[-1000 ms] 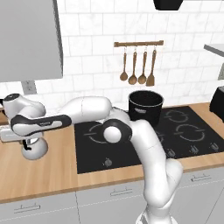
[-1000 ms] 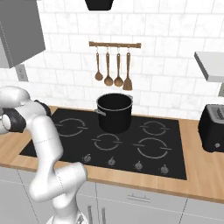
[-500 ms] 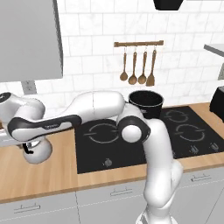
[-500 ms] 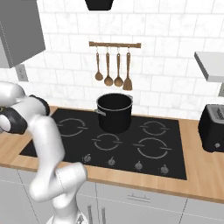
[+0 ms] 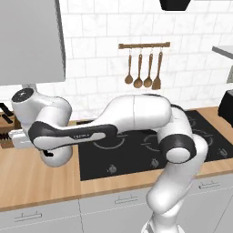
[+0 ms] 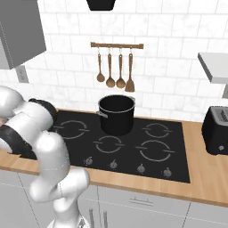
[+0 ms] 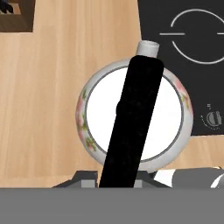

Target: Pick the kettle from the counter and place it on a stove burner. Then turn the burner on.

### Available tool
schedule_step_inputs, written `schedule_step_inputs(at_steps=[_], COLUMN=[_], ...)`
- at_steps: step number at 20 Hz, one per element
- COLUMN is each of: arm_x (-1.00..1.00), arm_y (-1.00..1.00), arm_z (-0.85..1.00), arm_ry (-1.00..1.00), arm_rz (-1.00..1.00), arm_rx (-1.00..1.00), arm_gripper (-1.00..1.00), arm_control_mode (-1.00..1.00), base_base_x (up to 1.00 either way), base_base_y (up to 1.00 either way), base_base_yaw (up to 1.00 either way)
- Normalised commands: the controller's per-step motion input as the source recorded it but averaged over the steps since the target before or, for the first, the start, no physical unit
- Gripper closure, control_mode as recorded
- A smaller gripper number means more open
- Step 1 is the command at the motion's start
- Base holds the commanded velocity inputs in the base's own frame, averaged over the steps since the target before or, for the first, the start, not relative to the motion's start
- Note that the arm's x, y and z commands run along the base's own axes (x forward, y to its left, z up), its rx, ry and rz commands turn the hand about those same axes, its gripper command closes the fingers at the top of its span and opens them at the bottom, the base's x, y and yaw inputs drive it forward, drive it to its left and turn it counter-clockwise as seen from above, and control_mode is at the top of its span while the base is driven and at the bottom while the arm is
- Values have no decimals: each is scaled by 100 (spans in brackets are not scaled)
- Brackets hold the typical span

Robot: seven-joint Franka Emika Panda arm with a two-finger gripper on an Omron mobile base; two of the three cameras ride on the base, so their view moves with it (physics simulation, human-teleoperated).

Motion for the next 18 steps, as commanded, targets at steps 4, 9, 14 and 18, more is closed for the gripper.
schedule_step_inputs(at_steps=[4,9,14,18], arm_x=[-3,1,39,50], arm_y=[-100,-100,-96,-86], arm_z=[12,10,26,26], arm_ry=[10,7,10,11], arm_rz=[0,0,0,3], arm_rx=[10,4,1,0], arm_gripper=[100,100,100,100], arm_control_mode=[-100,-100,-100,-100], base_base_x=[0,0,0,0], base_base_y=[0,0,0,0], base_base_yaw=[0,0,0,0])
